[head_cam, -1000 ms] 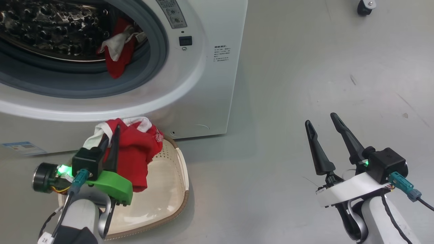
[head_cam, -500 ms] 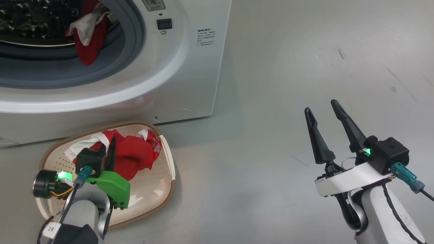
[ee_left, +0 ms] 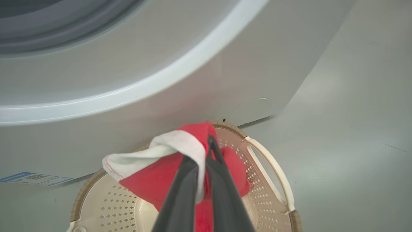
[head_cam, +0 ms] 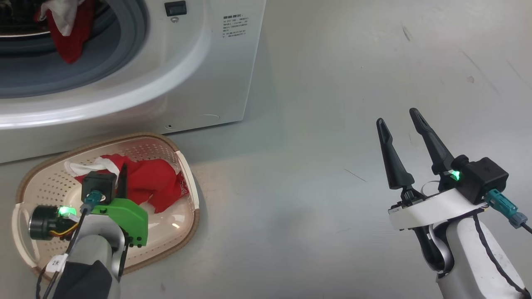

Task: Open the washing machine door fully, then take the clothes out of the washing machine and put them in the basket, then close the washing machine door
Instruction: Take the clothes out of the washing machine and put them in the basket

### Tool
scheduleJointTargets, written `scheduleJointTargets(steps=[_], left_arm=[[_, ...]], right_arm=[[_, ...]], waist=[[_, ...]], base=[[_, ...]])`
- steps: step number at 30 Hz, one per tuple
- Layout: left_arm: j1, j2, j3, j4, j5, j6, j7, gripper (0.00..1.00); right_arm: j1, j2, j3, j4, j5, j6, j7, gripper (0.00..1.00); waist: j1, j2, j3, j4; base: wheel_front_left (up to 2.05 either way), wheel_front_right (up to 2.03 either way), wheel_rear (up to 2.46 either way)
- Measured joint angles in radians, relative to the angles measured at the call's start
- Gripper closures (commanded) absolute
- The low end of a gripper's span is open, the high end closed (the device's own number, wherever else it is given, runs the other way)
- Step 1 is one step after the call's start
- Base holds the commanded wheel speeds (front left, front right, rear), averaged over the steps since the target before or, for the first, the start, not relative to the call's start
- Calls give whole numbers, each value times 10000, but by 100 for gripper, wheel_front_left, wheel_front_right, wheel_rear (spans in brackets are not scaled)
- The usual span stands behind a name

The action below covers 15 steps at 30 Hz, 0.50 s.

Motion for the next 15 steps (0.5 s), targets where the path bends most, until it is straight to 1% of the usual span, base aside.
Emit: scheduleJointTargets(steps=[6,8,12,15], left_arm=[[-257,157,238,713,-65,134,0,100],[-264,169,268,844,-82,134,-4,100],[-291,169,426,1294,-157,311,-4,100],[-303,176,502,1599,-282,343,-13,100]], right_arm=[[-187,-52,-27,-25,0,0,0,0],[-187,-50,-44,-23,0,0,0,0],[-187,-52,-67,-12,0,0,0,0],[-187,-52,-65,-8,0,0,0,0]], waist=[[0,0,373,-90],[0,0,406,-100],[0,0,467,-112],[0,0,500,-105]], base=[[0,0,0],[0,0,0],[0,0,0],[0,0,0]])
